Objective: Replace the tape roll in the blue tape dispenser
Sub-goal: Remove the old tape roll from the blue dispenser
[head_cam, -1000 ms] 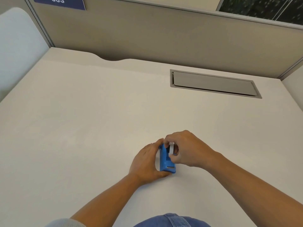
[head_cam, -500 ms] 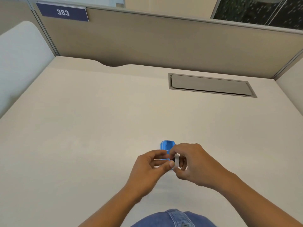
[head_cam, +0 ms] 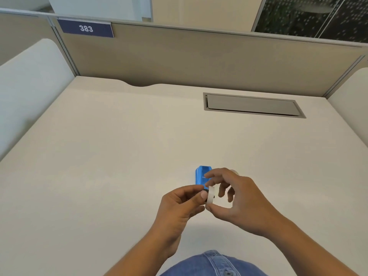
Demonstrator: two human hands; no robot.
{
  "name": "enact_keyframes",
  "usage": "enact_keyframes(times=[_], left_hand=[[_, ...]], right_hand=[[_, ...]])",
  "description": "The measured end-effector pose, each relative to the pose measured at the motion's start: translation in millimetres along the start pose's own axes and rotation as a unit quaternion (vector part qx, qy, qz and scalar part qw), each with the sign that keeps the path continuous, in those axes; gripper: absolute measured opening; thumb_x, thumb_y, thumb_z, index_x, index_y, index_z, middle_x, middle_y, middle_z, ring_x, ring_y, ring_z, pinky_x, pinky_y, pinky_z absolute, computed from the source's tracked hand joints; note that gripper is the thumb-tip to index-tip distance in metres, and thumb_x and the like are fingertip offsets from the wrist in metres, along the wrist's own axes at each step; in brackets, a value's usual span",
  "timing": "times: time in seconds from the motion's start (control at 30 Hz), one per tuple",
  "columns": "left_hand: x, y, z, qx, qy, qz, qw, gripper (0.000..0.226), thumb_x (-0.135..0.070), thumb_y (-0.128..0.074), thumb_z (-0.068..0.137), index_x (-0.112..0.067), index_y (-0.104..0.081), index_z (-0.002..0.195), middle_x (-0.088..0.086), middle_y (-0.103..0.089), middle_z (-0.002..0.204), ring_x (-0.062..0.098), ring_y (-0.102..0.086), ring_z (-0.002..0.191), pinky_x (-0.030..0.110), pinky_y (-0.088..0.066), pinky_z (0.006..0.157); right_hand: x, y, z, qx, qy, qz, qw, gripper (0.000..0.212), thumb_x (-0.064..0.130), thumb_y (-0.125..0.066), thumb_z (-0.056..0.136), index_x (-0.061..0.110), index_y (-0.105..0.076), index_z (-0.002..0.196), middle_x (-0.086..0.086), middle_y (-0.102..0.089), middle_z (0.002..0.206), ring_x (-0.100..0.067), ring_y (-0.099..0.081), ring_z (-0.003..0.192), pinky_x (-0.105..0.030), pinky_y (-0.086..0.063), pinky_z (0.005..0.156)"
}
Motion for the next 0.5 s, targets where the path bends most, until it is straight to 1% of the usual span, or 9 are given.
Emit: enact_keyframes(times=[0.03,0.1,0.17,0.2,0.37,0.5], left_hand=[[-1,0,-2,-0.005,-0.001,-0.007,1.000,0.035,-0.026,-0.080,0.067,-0.011,-0.076,0.098,0.015,-0.076,0.102,0.030,-0.070,0.099,0.042,-0.054,0.093],[-5,-2,-7,-0.007,-0.007,-0.013,1.000,0.032,-0.026,-0.079,0.066,-0.012,-0.077,0.095,0.013,-0.077,0.098,0.024,-0.070,0.090,0.037,-0.055,0.083],[-9,-5,-11,-0.008,-0.014,-0.012,1.000,0.029,-0.026,-0.078,0.066,-0.014,-0.078,0.093,0.010,-0.077,0.094,0.019,-0.069,0.083,0.032,-0.053,0.074],[-11,-5,-12,-0.009,-0.017,-0.013,1.000,0.029,-0.026,-0.078,0.066,-0.015,-0.078,0.093,0.009,-0.077,0.093,0.018,-0.070,0.082,0.031,-0.052,0.072],[-20,-4,-19,-0.015,-0.033,-0.017,0.999,0.030,-0.027,-0.078,0.064,-0.015,-0.078,0.092,0.012,-0.077,0.097,0.021,-0.070,0.088,0.032,-0.052,0.076],[-24,-3,-21,-0.024,-0.039,-0.020,0.999,0.029,-0.025,-0.078,0.064,-0.016,-0.078,0.091,0.011,-0.077,0.097,0.022,-0.071,0.089,0.032,-0.053,0.078]], right_hand=[[1,1,-3,-0.011,0.001,0.017,1.000,0.048,0.032,-0.079,0.073,0.044,-0.056,0.114,0.020,-0.065,0.108,-0.008,-0.060,0.096,-0.022,-0.050,0.072],[2,1,-7,-0.026,0.001,0.053,0.998,0.044,0.027,-0.081,0.073,0.041,-0.061,0.110,0.021,-0.065,0.109,-0.009,-0.063,0.100,-0.024,-0.053,0.078],[2,1,-11,-0.039,-0.004,0.095,0.995,0.040,0.023,-0.082,0.074,0.037,-0.064,0.107,0.023,-0.066,0.105,-0.009,-0.067,0.098,-0.024,-0.055,0.082],[1,1,-13,-0.047,-0.008,0.117,0.992,0.038,0.021,-0.083,0.074,0.036,-0.066,0.105,0.022,-0.067,0.102,-0.010,-0.069,0.095,-0.024,-0.056,0.083],[1,-3,-17,-0.064,-0.012,0.187,0.980,0.038,0.011,-0.083,0.075,0.030,-0.067,0.104,0.015,-0.069,0.100,-0.020,-0.072,0.088,-0.029,-0.059,0.079],[-2,-3,-17,-0.067,-0.007,0.189,0.980,0.038,0.011,-0.082,0.076,0.032,-0.069,0.105,0.011,-0.069,0.099,-0.021,-0.070,0.089,-0.032,-0.059,0.078]])
Point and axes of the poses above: each hand's wrist, its own z-axis towards the middle knuckle, its own y-axis out of the back of the hand, x = y × z, the point moved 7 cm from there along z, towards the middle knuckle
